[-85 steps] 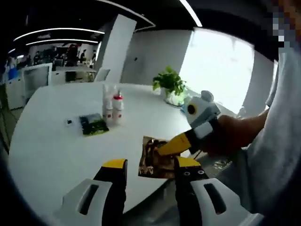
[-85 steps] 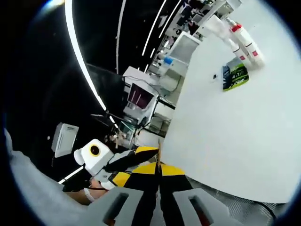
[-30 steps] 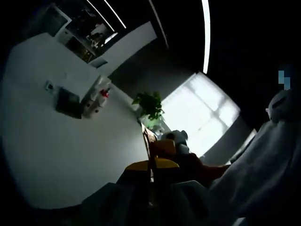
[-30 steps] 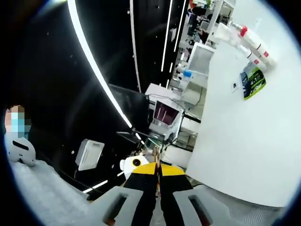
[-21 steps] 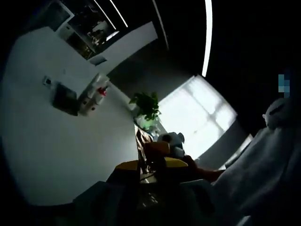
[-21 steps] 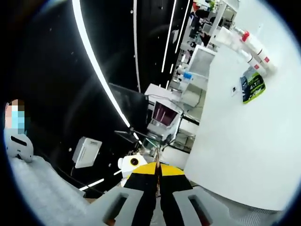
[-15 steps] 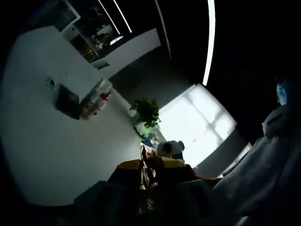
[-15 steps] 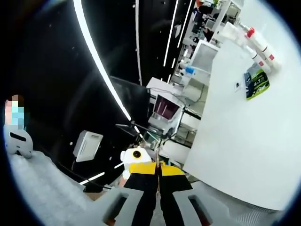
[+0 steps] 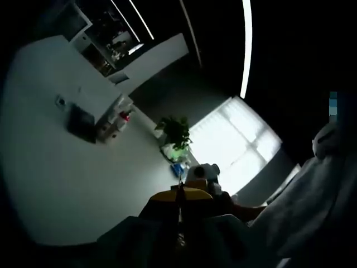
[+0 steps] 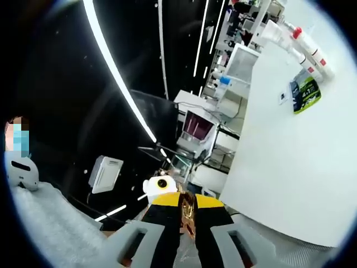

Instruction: Arrange the skincare products in the storage area until every visible bottle or jar stands upright without overlapping.

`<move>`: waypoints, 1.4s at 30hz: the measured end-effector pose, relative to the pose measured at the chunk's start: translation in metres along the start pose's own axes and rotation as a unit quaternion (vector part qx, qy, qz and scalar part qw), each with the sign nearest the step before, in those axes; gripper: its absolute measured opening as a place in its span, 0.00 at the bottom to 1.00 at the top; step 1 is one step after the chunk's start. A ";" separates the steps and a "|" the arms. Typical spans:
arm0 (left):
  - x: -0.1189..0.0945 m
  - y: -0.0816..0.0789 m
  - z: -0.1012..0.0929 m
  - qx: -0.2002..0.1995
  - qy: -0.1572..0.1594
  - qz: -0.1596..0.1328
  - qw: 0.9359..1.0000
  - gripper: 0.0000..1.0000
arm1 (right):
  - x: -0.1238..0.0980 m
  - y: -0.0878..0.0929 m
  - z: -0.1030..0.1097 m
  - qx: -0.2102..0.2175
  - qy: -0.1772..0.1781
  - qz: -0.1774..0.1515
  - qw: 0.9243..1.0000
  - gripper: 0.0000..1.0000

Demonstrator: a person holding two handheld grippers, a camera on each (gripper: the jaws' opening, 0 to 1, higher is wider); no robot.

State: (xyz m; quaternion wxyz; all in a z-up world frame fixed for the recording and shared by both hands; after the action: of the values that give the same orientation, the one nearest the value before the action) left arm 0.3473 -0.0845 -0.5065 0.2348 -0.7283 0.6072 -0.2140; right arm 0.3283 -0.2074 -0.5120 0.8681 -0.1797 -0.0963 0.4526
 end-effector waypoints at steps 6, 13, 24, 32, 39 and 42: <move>0.000 0.002 0.003 -0.008 -0.006 0.008 1.000 0.00 | -0.001 0.000 0.000 -0.022 0.005 0.000 1.000 0.00; 0.002 0.003 0.001 -0.017 0.001 0.009 1.000 0.04 | 0.000 0.002 0.001 -0.024 0.002 0.009 1.000 0.00; 0.001 0.001 0.001 -0.017 -0.001 0.005 1.000 0.00 | 0.004 0.007 0.001 -0.033 0.005 0.027 0.999 0.00; -0.003 -0.006 0.002 -0.026 0.000 -0.027 0.999 0.00 | 0.007 0.014 0.005 -0.041 -0.005 0.051 0.998 0.00; 0.001 -0.003 0.001 -0.063 0.024 -0.021 0.998 0.00 | 0.001 0.002 0.005 -0.038 -0.010 0.006 0.999 0.00; 0.004 0.003 -0.001 -0.053 0.018 0.004 0.998 0.00 | -0.003 -0.003 0.002 -0.028 -0.007 -0.007 1.000 0.00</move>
State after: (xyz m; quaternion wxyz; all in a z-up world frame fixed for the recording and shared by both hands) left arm 0.3449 -0.0892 -0.5076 0.1854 -0.7336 0.6246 -0.1935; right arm 0.3277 -0.2112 -0.5091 0.8651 -0.1997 -0.1164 0.4452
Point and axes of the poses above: the point that each gripper's makers call its tool centre point, and the gripper's own axes: x roughly forward along the fingers, z roughly to its left, y roughly out of its underside, the point moved 6 cm from there along -x, roughly backward along the fingers, and after that the axes turned 4 degrees about y, right-handed, at the moved point
